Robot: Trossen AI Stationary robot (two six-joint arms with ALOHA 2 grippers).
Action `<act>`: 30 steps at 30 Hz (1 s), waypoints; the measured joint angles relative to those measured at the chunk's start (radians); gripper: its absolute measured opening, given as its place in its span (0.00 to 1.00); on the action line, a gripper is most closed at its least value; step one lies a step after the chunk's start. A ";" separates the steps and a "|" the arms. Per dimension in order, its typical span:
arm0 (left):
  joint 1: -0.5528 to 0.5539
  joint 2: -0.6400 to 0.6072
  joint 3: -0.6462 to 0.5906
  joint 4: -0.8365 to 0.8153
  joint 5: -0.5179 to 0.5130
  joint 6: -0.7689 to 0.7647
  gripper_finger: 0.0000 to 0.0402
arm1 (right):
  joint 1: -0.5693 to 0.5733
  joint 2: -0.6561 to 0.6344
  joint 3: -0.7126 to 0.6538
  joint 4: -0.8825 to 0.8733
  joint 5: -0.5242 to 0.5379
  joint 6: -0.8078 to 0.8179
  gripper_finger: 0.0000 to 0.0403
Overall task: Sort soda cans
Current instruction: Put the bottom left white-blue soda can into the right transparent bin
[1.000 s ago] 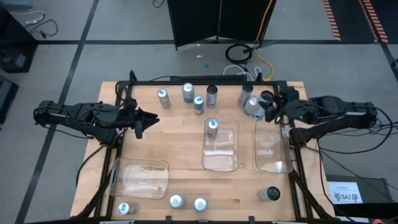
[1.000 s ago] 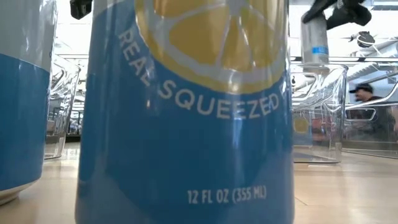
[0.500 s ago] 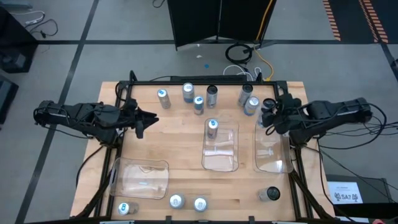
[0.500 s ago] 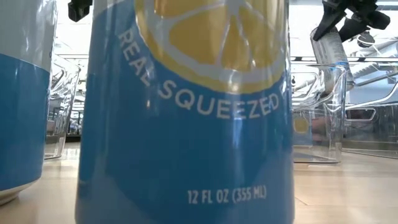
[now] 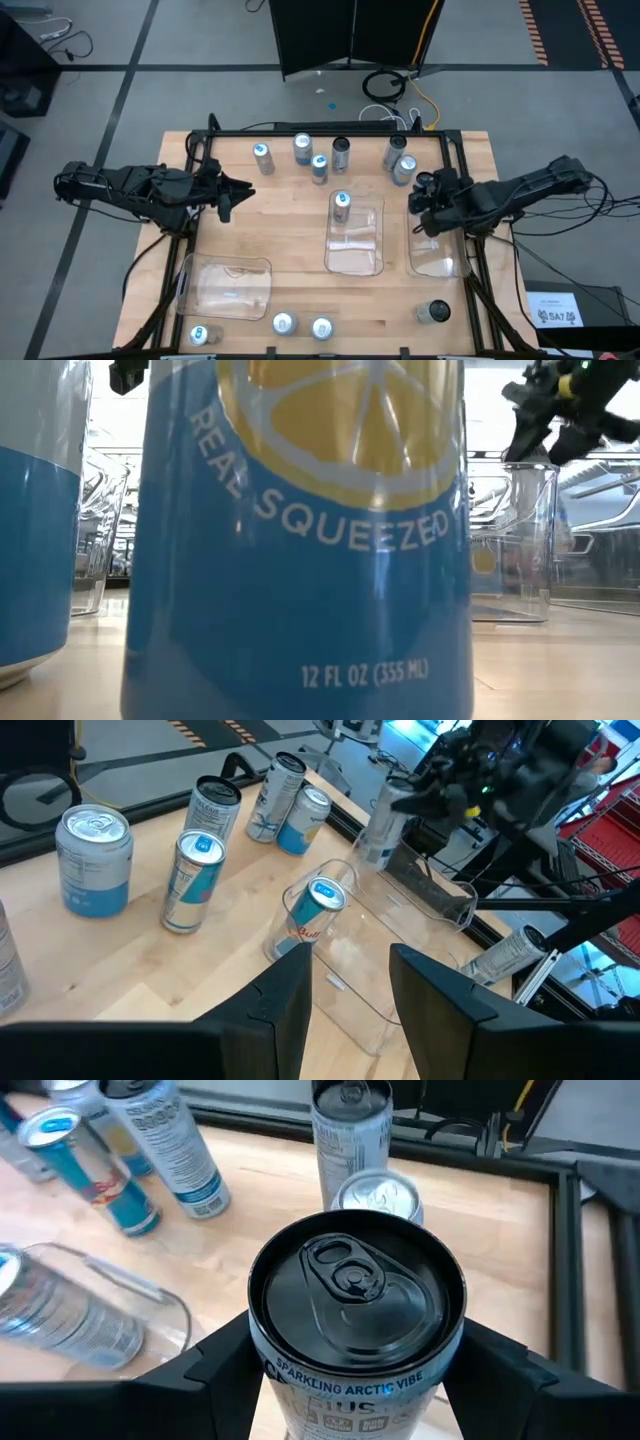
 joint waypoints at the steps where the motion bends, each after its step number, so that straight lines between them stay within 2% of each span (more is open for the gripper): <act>1: 0.000 0.000 0.000 0.000 0.000 0.000 0.36 | 0.005 0.007 -0.022 0.021 0.011 0.025 0.60; 7: 0.000 0.000 0.000 0.001 0.000 0.000 0.36 | 0.009 0.064 -0.108 0.195 0.083 0.051 0.60; 12: 0.000 0.000 0.000 0.003 0.000 0.000 0.36 | 0.004 0.104 -0.112 0.260 0.220 0.081 0.60; 16: 0.000 0.000 0.000 0.004 0.000 0.000 0.36 | 0.000 0.122 -0.112 0.257 0.164 0.045 0.60; 21: 0.000 0.000 0.000 0.005 0.000 0.000 0.36 | -0.001 0.158 -0.112 0.270 0.176 -0.049 0.60; 30: 0.000 0.000 0.000 0.004 0.000 -0.001 0.36 | 0.000 0.315 -0.112 0.332 0.173 0.003 0.60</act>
